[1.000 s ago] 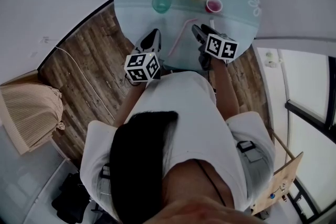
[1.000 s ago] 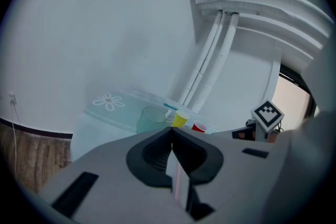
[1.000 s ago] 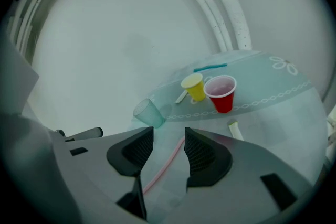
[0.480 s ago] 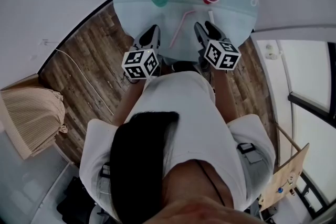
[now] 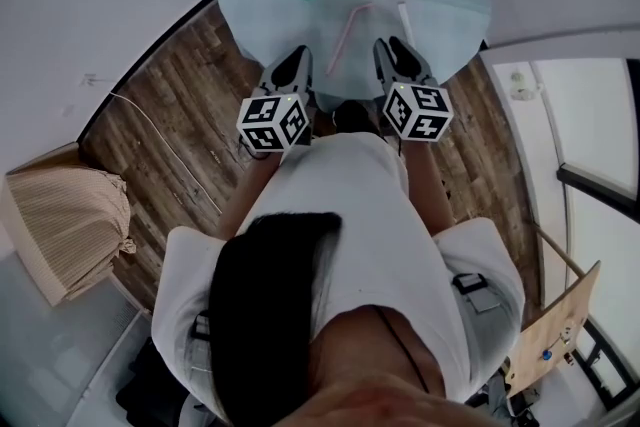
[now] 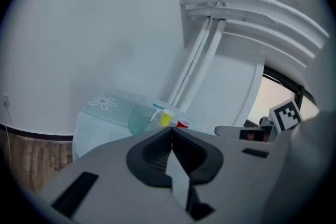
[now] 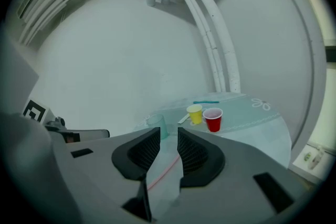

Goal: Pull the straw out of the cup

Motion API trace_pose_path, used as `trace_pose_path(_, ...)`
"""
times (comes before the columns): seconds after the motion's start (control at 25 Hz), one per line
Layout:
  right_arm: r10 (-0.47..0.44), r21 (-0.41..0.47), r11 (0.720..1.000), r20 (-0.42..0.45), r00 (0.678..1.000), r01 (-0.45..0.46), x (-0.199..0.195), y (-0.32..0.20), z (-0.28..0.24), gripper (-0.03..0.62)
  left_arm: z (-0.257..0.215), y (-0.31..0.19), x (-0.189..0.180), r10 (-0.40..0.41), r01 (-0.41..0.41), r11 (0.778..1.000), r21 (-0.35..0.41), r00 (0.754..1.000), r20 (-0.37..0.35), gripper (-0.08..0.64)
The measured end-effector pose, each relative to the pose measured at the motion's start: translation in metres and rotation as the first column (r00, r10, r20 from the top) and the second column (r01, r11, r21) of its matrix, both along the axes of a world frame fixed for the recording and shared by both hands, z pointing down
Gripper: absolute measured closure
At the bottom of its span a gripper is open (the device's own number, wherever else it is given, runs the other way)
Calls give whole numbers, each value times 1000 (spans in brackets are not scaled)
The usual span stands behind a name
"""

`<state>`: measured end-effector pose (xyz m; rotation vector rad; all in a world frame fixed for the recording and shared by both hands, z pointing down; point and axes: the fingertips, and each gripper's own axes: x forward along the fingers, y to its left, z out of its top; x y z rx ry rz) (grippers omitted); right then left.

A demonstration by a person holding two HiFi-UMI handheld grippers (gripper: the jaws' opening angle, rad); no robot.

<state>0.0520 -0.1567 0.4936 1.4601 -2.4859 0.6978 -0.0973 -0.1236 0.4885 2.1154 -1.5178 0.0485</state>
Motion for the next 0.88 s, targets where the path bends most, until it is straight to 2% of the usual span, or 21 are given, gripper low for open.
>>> trace_pose_path(0.2,29,74,997,-14,999,-28,-1,10,-8,513,3,8,5,17,-17,1000,-7,1000,10,551)
trace_pose_path(0.52,51,53,997,-54,997,-48,-3,26,8,541,3,11,15,49,-49,999,-1,999,20,551)
trace_pose_path(0.72,39,101,995,-122,992,-26,-7,30,4,554,3,12,19,62,-62,998,4,998,23,551)
trace_pose_path(0.88,25,116,993,-128,991,-10,-10,34,1,557,4,15,21,62,-62,998,3,997,36,551)
